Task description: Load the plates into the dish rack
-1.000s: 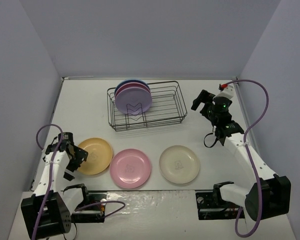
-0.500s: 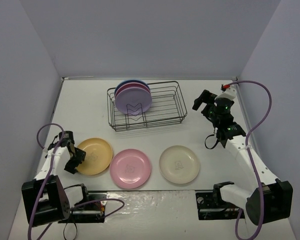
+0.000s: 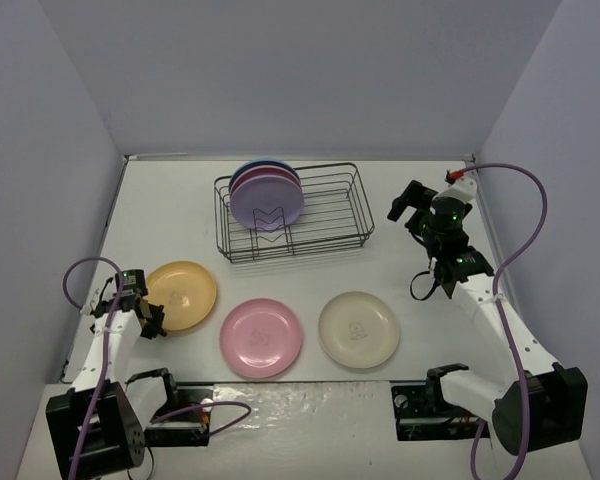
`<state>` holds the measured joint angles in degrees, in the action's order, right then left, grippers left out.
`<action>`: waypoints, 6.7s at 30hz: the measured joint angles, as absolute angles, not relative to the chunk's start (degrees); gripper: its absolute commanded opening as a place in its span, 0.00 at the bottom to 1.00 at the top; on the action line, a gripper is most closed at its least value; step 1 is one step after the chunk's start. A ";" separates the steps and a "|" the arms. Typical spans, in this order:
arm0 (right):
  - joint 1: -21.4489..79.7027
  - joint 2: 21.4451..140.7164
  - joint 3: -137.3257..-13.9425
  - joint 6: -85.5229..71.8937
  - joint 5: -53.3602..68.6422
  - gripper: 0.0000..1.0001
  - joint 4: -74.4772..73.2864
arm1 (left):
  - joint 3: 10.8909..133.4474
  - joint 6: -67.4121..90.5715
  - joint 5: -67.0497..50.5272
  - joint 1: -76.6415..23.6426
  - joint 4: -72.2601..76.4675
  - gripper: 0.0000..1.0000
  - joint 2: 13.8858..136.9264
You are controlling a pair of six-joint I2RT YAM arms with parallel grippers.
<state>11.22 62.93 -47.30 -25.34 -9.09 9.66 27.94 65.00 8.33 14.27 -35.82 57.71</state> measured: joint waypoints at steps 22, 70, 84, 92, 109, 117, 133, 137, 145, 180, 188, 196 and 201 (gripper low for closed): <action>11.22 61.19 -47.22 -23.80 -13.15 1.00 8.39 | 54.09 63.97 25.53 15.09 -45.41 0.00 46.69; 11.18 64.00 -47.22 -20.95 -24.01 1.00 6.07 | 54.10 -56.76 17.81 -37.14 30.43 0.00 77.09; 10.84 64.03 -47.22 -20.97 -23.95 1.00 6.09 | 50.25 -68.75 16.64 -37.56 40.77 0.00 82.67; 10.81 64.07 -47.22 -20.97 -23.73 1.00 6.09 | 48.77 -73.22 16.16 -38.27 43.92 0.00 85.78; 10.46 64.07 -47.24 -20.95 -23.43 1.00 6.11 | 48.40 -77.16 13.96 -38.57 44.96 0.00 88.42; 10.46 64.07 -47.22 -20.95 -23.07 1.00 6.13 | 48.36 -74.78 12.62 -38.57 39.95 0.06 88.53; 10.46 64.34 -47.22 -20.97 -21.33 1.00 5.77 | 50.32 -70.30 12.29 -38.57 37.59 0.75 91.64; 10.46 64.10 -47.22 -21.04 -20.33 1.00 4.63 | 51.60 -68.01 12.26 -38.57 35.39 0.80 91.09; 10.46 59.62 -47.24 -22.63 -18.27 1.00 -2.28 | 56.14 -56.82 6.72 -38.54 22.90 0.84 77.36; 17.73 59.73 -24.69 -40.98 9.19 0.91 -13.64 | 47.94 37.55 15.71 -2.68 -17.57 0.97 55.45; 23.08 64.67 -25.45 -44.64 5.57 0.41 -7.76 | 46.90 38.82 17.83 -1.76 -17.85 0.97 51.25; 23.76 65.08 -24.06 -46.78 3.77 0.00 -6.45 | 45.97 39.07 18.56 -1.73 -18.00 0.97 51.11; 24.00 62.47 -24.50 -45.05 1.50 0.00 -8.39 | 45.22 39.07 19.46 -1.55 -18.12 0.97 50.35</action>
<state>24.00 62.47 -24.50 -45.05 1.50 -8.39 45.22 39.07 19.46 -1.55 -18.12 50.35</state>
